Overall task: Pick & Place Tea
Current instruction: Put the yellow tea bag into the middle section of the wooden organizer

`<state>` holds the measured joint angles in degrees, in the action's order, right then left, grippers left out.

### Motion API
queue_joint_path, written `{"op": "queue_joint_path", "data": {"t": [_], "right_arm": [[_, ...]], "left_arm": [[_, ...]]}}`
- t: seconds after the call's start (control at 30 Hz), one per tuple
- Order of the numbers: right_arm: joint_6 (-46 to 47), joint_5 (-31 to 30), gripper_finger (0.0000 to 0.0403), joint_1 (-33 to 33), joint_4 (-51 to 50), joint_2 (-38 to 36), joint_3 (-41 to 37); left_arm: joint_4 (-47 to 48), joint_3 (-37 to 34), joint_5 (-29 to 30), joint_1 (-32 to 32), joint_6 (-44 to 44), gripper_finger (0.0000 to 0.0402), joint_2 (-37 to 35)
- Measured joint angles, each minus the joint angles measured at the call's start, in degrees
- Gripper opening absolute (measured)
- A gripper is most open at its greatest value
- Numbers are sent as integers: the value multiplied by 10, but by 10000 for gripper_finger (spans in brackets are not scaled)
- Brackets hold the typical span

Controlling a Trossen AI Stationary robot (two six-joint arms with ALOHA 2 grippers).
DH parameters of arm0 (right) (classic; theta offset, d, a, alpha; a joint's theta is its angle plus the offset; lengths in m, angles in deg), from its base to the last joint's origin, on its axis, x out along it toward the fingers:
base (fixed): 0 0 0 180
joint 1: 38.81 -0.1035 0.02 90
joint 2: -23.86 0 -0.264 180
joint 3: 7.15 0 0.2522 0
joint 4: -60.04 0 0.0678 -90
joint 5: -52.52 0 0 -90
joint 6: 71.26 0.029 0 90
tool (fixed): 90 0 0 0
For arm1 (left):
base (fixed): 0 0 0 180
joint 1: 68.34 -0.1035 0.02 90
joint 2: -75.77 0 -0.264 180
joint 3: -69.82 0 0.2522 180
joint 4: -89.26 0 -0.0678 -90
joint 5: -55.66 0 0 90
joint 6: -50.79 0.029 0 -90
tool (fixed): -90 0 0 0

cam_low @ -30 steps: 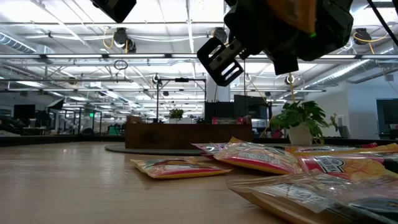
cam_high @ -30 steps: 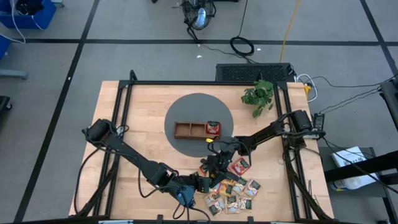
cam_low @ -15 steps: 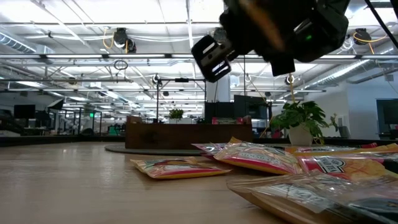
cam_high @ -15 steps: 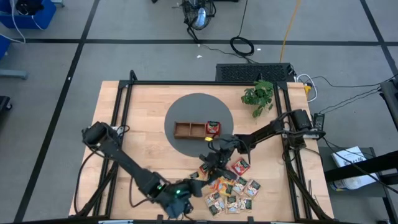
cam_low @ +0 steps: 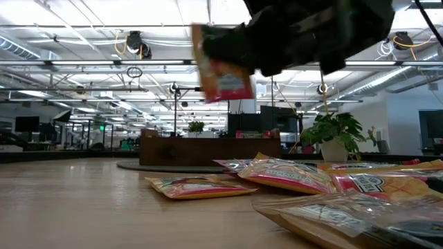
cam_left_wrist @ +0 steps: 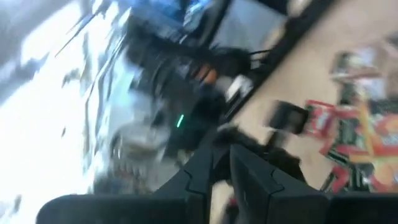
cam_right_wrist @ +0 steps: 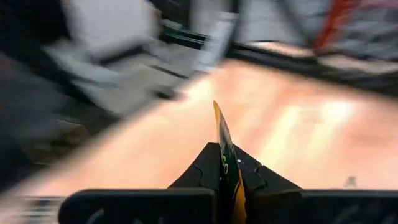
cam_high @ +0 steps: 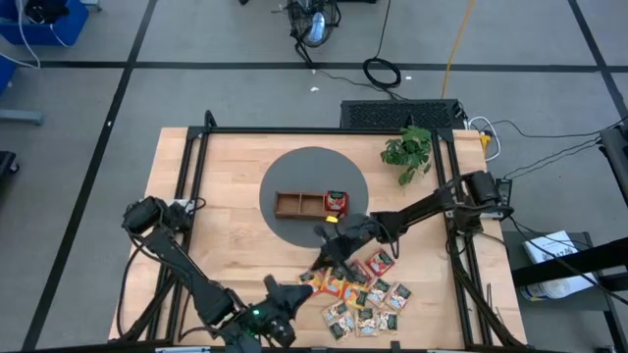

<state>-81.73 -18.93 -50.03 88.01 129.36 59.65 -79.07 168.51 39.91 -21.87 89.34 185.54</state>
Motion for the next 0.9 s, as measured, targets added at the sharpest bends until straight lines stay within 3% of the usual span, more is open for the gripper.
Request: {"op": "queue_joint_path", "data": {"t": [0.07,0.13,0.3,0.4,0.53,0.67,0.77,0.9], "right_arm": [[-76,-101,0,-15,-22,-14,0],[-122,-159,0,-32,-23,-28,0],[-148,-191,0,-64,-50,-79,0],[-170,-230,0,-73,-82,-115,-17],[-157,-252,0,-62,-86,-186,-74],[-118,-211,0,-42,-82,-286,-147],[-102,-201,0,-38,-80,-355,-198],[-89,-217,0,-39,-56,-413,-258]], "left_arm": [[36,0,12,2,-56,63,0],[79,0,-9,2,-113,63,0],[195,0,-33,-19,-270,63,-8],[216,-1,-45,-31,-342,63,-32],[204,-1,-115,-39,-361,63,-71],[210,-7,-165,-72,-328,63,-106],[207,-12,-271,-134,-328,63,-135],[142,-45,-521,-250,-328,63,-157]]}}
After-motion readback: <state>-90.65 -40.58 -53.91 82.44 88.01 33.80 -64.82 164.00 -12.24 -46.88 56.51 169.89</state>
